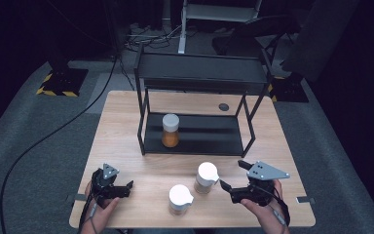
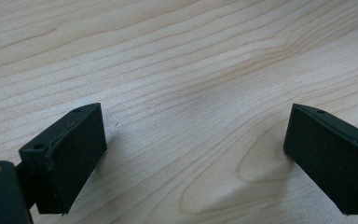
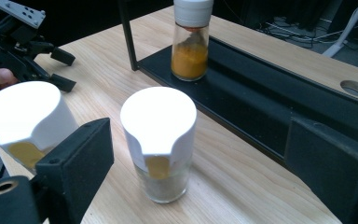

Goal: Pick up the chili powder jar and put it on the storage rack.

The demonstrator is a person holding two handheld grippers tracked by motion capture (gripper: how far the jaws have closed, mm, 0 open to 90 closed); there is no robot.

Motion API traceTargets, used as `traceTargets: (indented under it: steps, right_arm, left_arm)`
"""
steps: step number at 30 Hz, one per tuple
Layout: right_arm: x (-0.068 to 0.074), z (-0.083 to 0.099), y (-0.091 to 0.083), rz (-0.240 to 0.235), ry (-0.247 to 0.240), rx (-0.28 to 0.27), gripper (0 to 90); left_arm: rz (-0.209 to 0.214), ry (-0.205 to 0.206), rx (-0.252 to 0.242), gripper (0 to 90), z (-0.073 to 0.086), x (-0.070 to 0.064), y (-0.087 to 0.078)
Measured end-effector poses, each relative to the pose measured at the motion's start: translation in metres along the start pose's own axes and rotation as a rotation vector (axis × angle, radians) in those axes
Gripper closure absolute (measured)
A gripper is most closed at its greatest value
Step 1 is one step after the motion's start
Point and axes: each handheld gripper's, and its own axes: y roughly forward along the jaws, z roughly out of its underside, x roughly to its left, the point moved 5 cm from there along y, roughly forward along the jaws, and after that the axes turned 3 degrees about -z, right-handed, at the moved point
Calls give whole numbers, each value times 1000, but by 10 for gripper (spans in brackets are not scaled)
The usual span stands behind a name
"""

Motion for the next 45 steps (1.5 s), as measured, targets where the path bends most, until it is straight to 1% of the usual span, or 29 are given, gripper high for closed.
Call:
traceTargets:
  steps: [23, 36, 45]
  right_arm:
    - [28, -15, 19, -51, -27, 2, 80]
    - [50, -16, 32, -99, -38, 16, 81]
    - [64, -18, 38, -131, -41, 10, 80]
  left_arm:
    - [-2, -1, 2, 48, 0, 0, 0]
    - [-1, -1, 2, 45, 0, 0, 0]
    - [-1, -1, 2, 45, 0, 0, 0]
